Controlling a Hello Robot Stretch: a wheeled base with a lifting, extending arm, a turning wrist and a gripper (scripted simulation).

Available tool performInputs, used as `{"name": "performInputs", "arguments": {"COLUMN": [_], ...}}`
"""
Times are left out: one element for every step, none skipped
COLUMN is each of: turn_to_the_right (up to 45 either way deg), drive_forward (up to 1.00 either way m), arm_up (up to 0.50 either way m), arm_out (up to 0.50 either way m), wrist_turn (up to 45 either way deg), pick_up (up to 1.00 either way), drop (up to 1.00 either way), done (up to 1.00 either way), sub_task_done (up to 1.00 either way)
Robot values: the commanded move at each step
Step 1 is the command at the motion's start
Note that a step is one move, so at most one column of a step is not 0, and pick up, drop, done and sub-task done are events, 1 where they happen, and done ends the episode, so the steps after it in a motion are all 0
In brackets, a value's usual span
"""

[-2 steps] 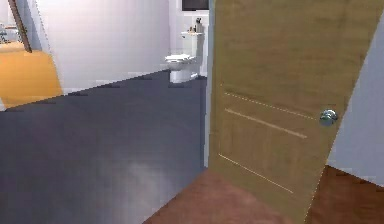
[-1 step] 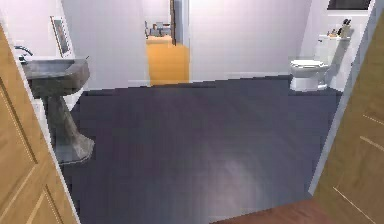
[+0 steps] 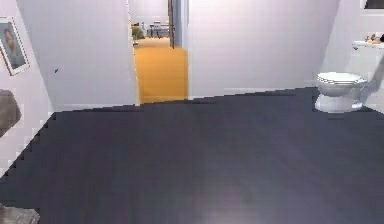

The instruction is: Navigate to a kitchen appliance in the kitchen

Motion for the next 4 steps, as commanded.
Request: {"name": "performInputs", "arguments": {"turn_to_the_right": [-3.0, 0.0, 0.0, 0.0], "drive_forward": [0.0, 1.0, 1.0, 1.0], "arm_up": [0.0, 0.0, 0.0, 0.0], "arm_out": [0.0, 0.0, 0.0, 0.0], "wrist_turn": [0.0, 0.0, 0.0, 0.0], "pick_up": [0.0, 0.0, 0.0, 0.0], "drop": [0.0, 0.0, 0.0, 0.0], "done": [0.0, 0.0, 0.0, 0.0], "sub_task_done": [0.0, 0.0, 0.0, 0.0]}}
